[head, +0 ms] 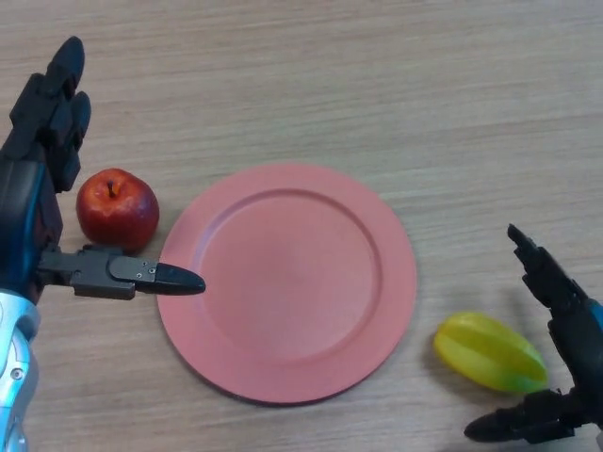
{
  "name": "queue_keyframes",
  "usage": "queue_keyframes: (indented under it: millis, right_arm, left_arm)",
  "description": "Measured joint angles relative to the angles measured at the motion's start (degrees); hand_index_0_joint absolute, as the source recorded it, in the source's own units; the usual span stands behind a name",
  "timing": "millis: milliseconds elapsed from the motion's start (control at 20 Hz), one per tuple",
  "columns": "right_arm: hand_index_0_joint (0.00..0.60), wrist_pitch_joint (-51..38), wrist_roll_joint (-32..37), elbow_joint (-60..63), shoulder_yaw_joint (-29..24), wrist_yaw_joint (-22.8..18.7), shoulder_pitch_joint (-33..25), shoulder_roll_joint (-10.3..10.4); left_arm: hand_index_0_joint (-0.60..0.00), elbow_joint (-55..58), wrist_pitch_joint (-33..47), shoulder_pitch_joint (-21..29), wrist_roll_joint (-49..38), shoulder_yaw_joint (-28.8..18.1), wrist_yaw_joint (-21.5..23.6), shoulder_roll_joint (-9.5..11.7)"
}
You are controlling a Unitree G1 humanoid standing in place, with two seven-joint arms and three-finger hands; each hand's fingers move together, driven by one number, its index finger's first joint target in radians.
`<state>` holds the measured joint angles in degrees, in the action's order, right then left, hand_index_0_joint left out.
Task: Pick up the yellow starfruit and place it on the plate
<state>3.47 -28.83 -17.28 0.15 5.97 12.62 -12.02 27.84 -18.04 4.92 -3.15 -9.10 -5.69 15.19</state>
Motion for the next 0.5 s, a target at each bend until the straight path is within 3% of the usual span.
queue_keyframes:
  millis: [50, 100, 250, 500]
  right_arm:
    - [0.549, -1.13, 0.0, 2.48, 0.05, -1.08, -0.76, 0.0]
    - [0.6, -1.82, -0.02, 4.46, 0.13, -1.81, -1.26, -0.01]
    - [0.6, -2.13, -0.12, 7.45, 2.49, -4.37, -1.62, -0.01]
    - [0.6, -1.87, -0.14, 7.37, 2.62, -4.74, -1.78, -0.02]
  left_arm:
    - [0.0, 0.02, 0.01, -0.12, 0.0, 0.0, 0.0, 0.0]
    - [0.0, 0.04, 0.01, -0.29, 0.01, 0.0, 0.0, -0.03]
    - [0.0, 0.06, 0.01, -0.53, 0.0, -0.02, 0.0, -0.03]
    - [0.0, 0.2, 0.02, -1.3, -0.02, -0.03, 0.0, -0.04]
